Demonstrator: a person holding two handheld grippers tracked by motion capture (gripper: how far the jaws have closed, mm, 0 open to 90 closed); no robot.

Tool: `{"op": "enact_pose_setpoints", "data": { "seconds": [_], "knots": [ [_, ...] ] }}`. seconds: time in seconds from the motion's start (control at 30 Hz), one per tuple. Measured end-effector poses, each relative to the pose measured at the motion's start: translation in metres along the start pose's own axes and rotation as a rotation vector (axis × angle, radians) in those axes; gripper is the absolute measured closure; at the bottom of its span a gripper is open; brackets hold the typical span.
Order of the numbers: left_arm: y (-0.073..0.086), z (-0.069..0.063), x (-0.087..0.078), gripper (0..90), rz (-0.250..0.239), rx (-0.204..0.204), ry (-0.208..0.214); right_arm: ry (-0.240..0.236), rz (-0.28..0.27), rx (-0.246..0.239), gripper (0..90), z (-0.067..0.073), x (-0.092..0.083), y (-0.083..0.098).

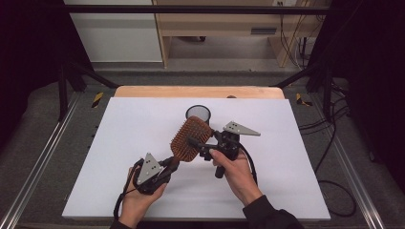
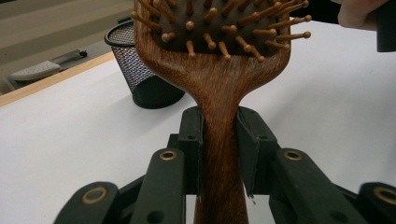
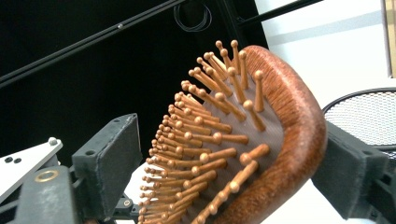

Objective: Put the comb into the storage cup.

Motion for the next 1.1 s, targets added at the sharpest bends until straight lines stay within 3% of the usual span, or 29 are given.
{"op": "enact_pose_setpoints", "data": {
  "seconds": [0.7, 0.9, 1.1],
  "knots": [
    [0.0, -0.002, 0.002, 72.8, -0.008, -0.007, 0.018, -0.025, -0.019, 0.019, 25.4, 0.005, 0.0, -0.007],
    [0.001, 0.001, 0.002, 73.0, -0.012, -0.017, 0.014, -0.03, -0.026, 0.0, 31.9, 0.011, 0.001, -0.009],
    [0.001, 0.001, 0.001, 73.0, -0.014, -0.022, 0.016, -0.043, -0.037, 0.02, 37.3, 0.012, 0.001, -0.01]
  ]
}}
Point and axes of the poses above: each handheld gripper's, and its own axes: x roughly forward along the jaws, y roughly out of its underside, z roughly to its left, the point moved 8 cm from there along x, roughly forward along the jaws, and after that the axes turned 9 degrees about z, right-handed, at the moved point
